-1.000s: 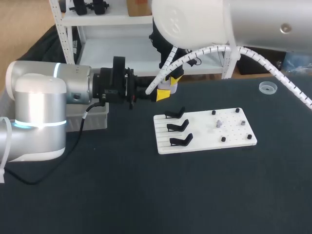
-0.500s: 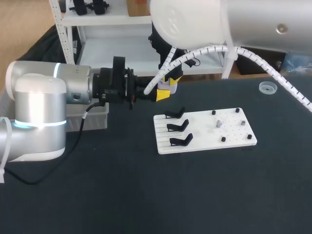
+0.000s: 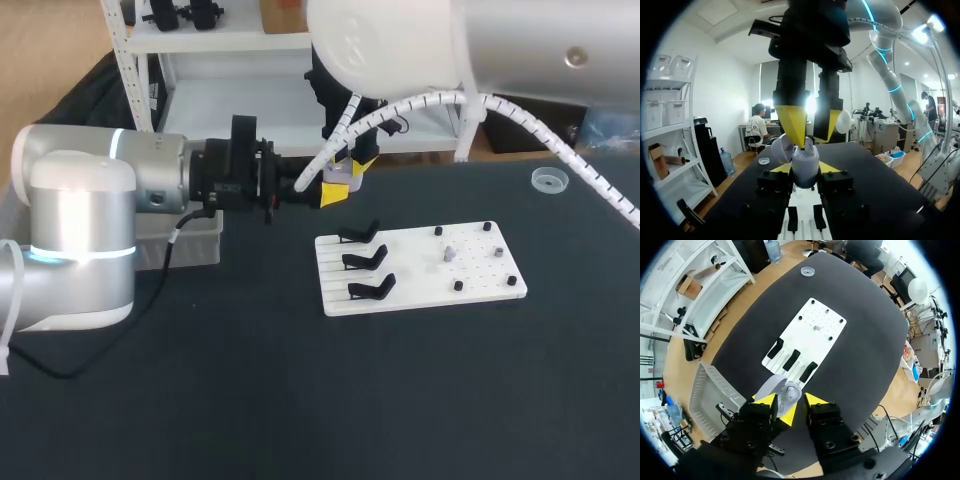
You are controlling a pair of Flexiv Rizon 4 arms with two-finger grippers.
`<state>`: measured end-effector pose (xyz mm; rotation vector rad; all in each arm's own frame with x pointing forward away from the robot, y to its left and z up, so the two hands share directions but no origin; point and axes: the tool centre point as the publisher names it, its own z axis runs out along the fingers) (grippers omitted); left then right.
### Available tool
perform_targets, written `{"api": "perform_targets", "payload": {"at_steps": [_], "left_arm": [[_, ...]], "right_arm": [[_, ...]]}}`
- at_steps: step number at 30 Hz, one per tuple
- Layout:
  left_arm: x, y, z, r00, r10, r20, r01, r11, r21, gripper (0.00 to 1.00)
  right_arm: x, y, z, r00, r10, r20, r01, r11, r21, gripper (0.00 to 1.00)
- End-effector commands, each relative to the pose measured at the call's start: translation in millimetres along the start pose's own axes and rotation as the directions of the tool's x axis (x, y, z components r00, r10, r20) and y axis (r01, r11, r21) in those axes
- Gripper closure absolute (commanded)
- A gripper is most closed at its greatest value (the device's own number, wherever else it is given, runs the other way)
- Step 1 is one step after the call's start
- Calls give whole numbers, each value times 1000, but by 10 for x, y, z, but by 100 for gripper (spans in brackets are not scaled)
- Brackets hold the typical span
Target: Pick up each earbud case from the left stands, insert the matching earbuds, close the lid, and place the case in the box.
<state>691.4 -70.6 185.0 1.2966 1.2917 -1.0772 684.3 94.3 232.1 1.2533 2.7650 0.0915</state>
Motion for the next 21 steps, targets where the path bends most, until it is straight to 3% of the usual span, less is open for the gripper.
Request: {"api": "perform_targets", "payload": {"at_steps": [1, 5, 9, 14, 17, 19, 20, 21], "left_arm": [[3, 3, -1, 1000, 1, 2, -1, 1000, 0, 100], [3, 3, -1, 1000, 1, 2, -1, 1000, 0, 100], [3, 3, -1, 1000, 1, 2, -1, 1000, 0, 100], [3, 3, -1, 1000, 1, 2, -1, 1000, 0, 100], [3, 3, -1, 1000, 1, 2, -1, 1000, 0, 100], [3, 3, -1, 1000, 1, 2, -1, 1000, 0, 100], [3, 3, -1, 1000, 1, 2, -1, 1000, 0, 100], [3, 3, -1, 1000, 1, 2, -1, 1000, 0, 100]], "right_arm": [[25, -37, -104, 1000, -1, 2, 1, 1000, -11, 67], [45, -184, -215, 1000, -23, 8, 23, 999, -40, 66], [45, -377, -263, 994, -106, 26, 109, 987, -119, 63], [-25, -645, -274, 968, -243, 58, 250, 936, -246, 60], [-88, -799, -246, 940, -336, 67, 340, 894, -290, 47], [-122, -890, -236, 905, -417, 81, 421, 856, -298, 19], [-130, -928, -232, 891, -447, 78, 450, 848, -279, 0], [-130, -928, -232, 891, -447, 78, 450, 848, -279, 0]]}}
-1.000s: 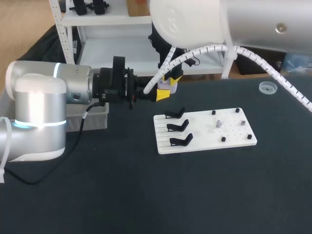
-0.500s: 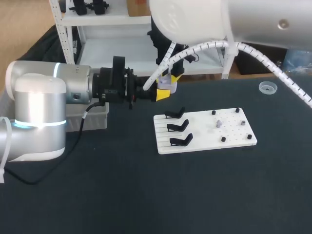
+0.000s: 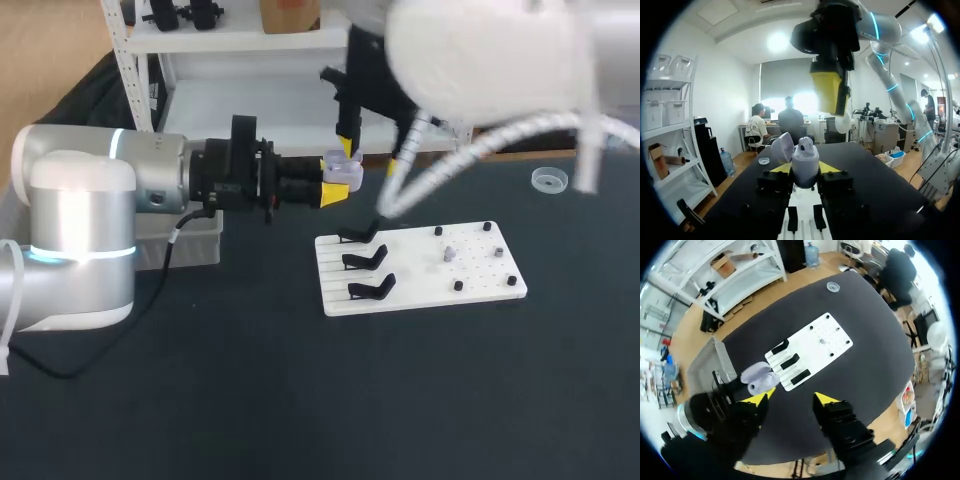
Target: Pick up each earbud case from the left stands, insert the matching earbuds, close the lid, and place the case in the box.
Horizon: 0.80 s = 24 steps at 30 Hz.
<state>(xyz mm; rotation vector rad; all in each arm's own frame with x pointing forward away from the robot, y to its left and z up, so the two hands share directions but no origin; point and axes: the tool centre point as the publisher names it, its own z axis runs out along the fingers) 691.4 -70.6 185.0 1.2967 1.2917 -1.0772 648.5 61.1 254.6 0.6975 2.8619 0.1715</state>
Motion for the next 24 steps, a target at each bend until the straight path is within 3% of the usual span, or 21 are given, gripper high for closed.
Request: {"api": "perform_targets", "payload": {"at_steps": [1, 16, 19, 24], "left_arm": [[4, 3, 0, 1000, 1, 2, -1, 1000, 0, 100], [4, 3, 0, 1000, 1, 2, -1, 1000, 0, 100], [4, 3, 0, 1000, 1, 2, -1, 1000, 0, 100], [4, 3, 0, 1000, 1, 2, -1, 1000, 0, 100]], "right_arm": [[77, -470, -10, 995, -98, 12, 99, 976, -196, 0], [77, -470, -10, 995, -98, 12, 99, 976, -196, 0], [-31, -671, 246, 986, -139, 97, 154, 971, -183, 0], [-257, -938, 537, 975, -180, 128, 201, 963, -180, 0]]}}
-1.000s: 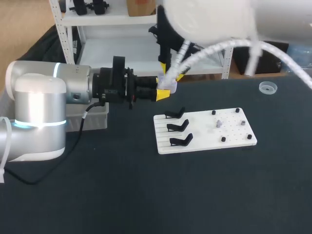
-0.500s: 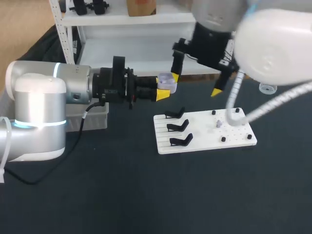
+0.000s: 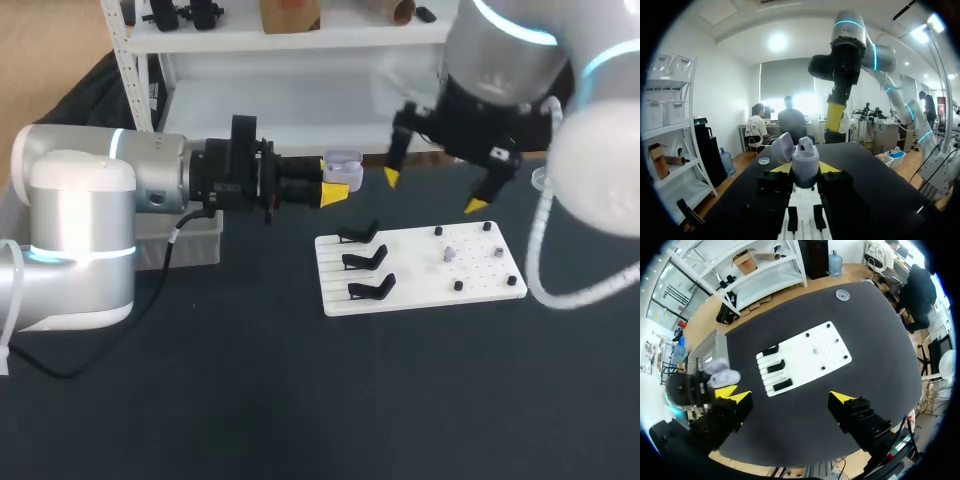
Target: Pick up each earbud case from the left stands, insert the matching earbuds, close the lid, and place the case in the box.
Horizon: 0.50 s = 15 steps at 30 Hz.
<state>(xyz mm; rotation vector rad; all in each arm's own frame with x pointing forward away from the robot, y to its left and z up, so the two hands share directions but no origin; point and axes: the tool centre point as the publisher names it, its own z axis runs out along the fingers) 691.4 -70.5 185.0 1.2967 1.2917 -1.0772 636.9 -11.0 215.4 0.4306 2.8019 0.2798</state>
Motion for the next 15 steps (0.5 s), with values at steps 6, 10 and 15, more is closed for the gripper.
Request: {"api": "perform_targets", "payload": {"at_steps": [6, 10, 15], "left_arm": [[3, 3, 0, 1000, 1, 2, -1, 1000, 0, 100], [3, 3, 0, 1000, 1, 2, -1, 1000, 0, 100], [3, 3, 0, 1000, 1, 2, -1, 1000, 0, 100]], "right_arm": [[-67, -359, 588, 989, -143, 38, 145, 988, -53, 0], [-79, -381, 697, 984, -161, 72, 163, 986, -27, 0], [-79, -381, 697, 984, -161, 72, 163, 986, -27, 0]]}}
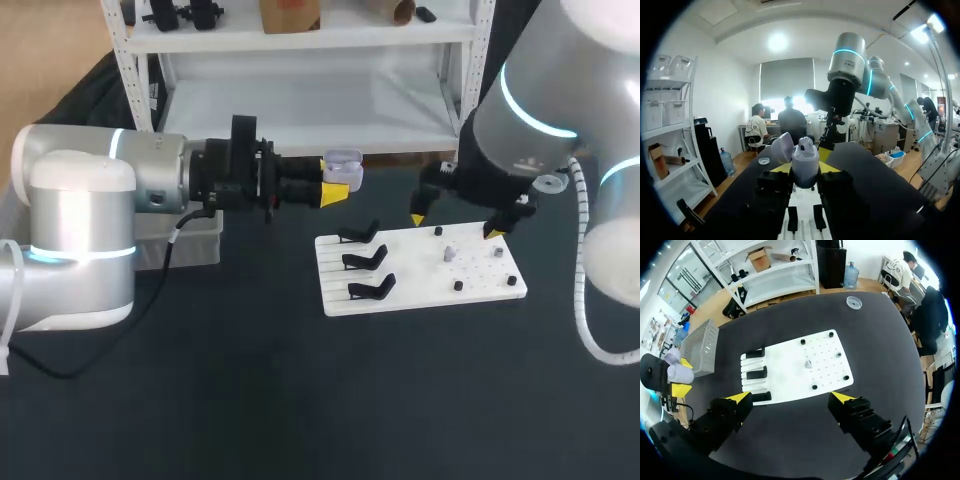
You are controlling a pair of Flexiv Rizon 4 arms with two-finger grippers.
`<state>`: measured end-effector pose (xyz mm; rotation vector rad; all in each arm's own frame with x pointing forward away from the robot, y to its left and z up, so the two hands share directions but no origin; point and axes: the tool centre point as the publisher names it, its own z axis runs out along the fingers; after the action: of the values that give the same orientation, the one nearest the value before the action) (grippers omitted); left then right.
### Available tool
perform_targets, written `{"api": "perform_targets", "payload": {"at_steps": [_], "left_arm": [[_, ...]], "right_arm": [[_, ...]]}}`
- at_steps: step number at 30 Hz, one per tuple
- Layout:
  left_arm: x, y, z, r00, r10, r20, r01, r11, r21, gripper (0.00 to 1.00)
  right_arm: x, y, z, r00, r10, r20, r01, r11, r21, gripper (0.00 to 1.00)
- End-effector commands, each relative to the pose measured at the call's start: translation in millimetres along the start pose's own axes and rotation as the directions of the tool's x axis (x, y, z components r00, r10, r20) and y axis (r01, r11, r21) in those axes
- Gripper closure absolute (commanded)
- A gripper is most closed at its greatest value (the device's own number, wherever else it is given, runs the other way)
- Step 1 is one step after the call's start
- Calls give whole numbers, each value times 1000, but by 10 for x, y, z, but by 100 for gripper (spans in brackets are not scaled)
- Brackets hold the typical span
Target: Pick up each earbud case from the left stands, insert the matching earbuds, close the lid, and place the case in the box.
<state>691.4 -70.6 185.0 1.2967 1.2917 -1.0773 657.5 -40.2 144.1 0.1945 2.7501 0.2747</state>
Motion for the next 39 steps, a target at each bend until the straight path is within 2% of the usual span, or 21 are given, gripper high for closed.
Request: {"api": "perform_targets", "payload": {"at_steps": [1, 10, 13, 17, 20, 22, 25, 32, 38, 39], "left_arm": [[4, 3, 0, 1000, 1, 2, -1, 1000, 0, 100], [4, 3, 0, 1000, 1, 2, -1, 1000, 0, 100], [4, 3, 0, 1000, 1, 2, -1, 1000, 0, 100], [4, 3, 0, 1000, 1, 2, -1, 1000, 0, 100], [4, 3, 0, 1000, 1, 2, -1, 1000, 0, 100], [4, 3, 0, 1000, 1, 2, -1, 1000, 0, 100], [4, 3, 0, 1000, 1, 2, -1, 1000, 0, 100], [4, 3, 0, 1000, 1, 2, -1, 1000, 0, 100], [4, 3, 0, 1000, 1, 2, -1, 1000, 0, 100], [4, 3, 0, 1000, 1, 2, -1, 1000, 0, 100]], "right_arm": [[20, 7, 5, 1000, 2, 11, -2, 1000, 3, 0], [20, 7, 5, 1000, 2, 11, -2, 1000, 3, 0], [45, 12, 220, 999, 43, -1, -42, 995, 95, 0], [-47, -71, 442, 995, 99, 12, -99, 979, 177, 0], [-94, -112, 579, 994, 107, 22, -109, 974, 200, 0], [-120, -141, 664, 994, 107, 39, -112, 973, 203, 0], [-157, -189, 791, 992, 111, 53, -118, 979, 168, 0], [-182, -278, 1015, 990, 117, 82, -131, 975, 179, 0], [-142, -305, 1131, 988, 144, 63, -153, 969, 192, 48], [-135, -301, 1137, 987, 146, 61, -155, 969, 191, 51]]}}
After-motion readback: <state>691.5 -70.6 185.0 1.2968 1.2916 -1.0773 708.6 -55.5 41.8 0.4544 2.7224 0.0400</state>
